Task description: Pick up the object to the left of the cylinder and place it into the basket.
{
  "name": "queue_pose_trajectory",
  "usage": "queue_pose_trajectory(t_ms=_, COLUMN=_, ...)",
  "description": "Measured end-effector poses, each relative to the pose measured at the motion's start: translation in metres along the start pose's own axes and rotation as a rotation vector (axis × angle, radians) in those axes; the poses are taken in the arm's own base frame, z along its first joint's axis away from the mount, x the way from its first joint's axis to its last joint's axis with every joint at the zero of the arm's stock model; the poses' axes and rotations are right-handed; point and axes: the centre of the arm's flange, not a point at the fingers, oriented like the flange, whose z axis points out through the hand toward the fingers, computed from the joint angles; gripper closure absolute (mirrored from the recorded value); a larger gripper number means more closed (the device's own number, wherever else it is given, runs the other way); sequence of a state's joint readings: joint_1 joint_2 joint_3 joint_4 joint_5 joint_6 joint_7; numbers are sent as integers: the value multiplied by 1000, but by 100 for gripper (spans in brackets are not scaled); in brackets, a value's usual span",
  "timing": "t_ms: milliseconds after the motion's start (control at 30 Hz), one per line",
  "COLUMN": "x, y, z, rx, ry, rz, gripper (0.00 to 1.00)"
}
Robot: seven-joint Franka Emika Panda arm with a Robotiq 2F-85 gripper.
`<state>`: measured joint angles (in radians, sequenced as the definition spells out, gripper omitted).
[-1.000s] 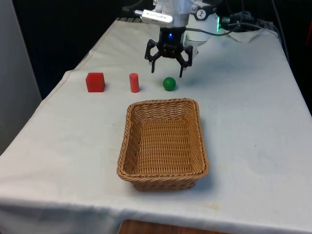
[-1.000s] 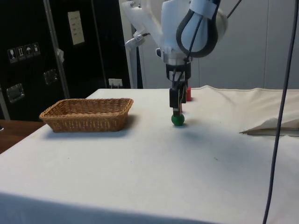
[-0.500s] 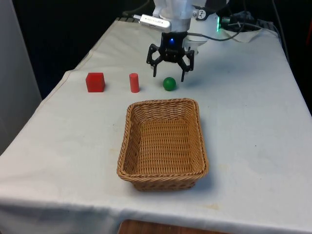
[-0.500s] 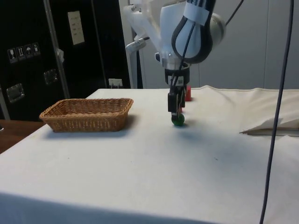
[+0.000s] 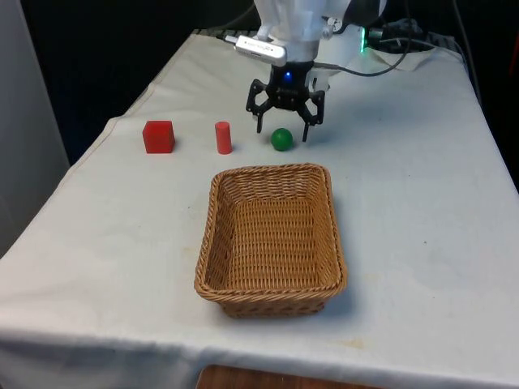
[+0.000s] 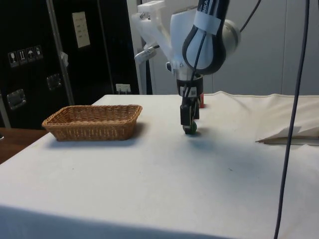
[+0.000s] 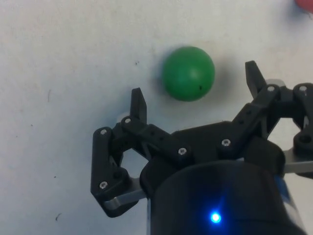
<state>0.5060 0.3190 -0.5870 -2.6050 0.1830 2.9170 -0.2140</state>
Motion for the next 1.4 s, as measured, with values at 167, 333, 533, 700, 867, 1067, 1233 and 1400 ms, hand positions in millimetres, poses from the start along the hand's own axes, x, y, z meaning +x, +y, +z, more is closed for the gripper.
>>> queue_pose_trajectory(t_ms=167, x=-1, y=-1, z=4, rx=-5, ry=-3, rz=2, gripper=0)
queue_pose_trajectory(t_ms=333, x=3, y=0, z=2, rx=-6, ry=3, rz=3, gripper=0)
queue_pose_trajectory(t_ms=533, x=7, y=1, z=0, rx=-6, ry=11, rz=4, gripper=0)
queue_pose_trajectory(t_ms=700, x=7, y=1, z=0, rx=-6, ry=9, rz=4, gripper=0)
queue_pose_trajectory(t_ms=867, x=5, y=1, z=4, rx=-10, ry=1, rz=6, gripper=0)
queue_pose_trajectory(t_ms=1067, x=7, y=1, z=5, rx=-14, ry=2, rz=6, gripper=0)
queue_pose_trajectory(t_ms=1233, x=8, y=1, z=5, rx=-14, ry=4, rz=6, gripper=0)
queue_pose_trajectory(t_ms=1400, x=9, y=1, z=4, rx=-14, ry=6, rz=7, gripper=0)
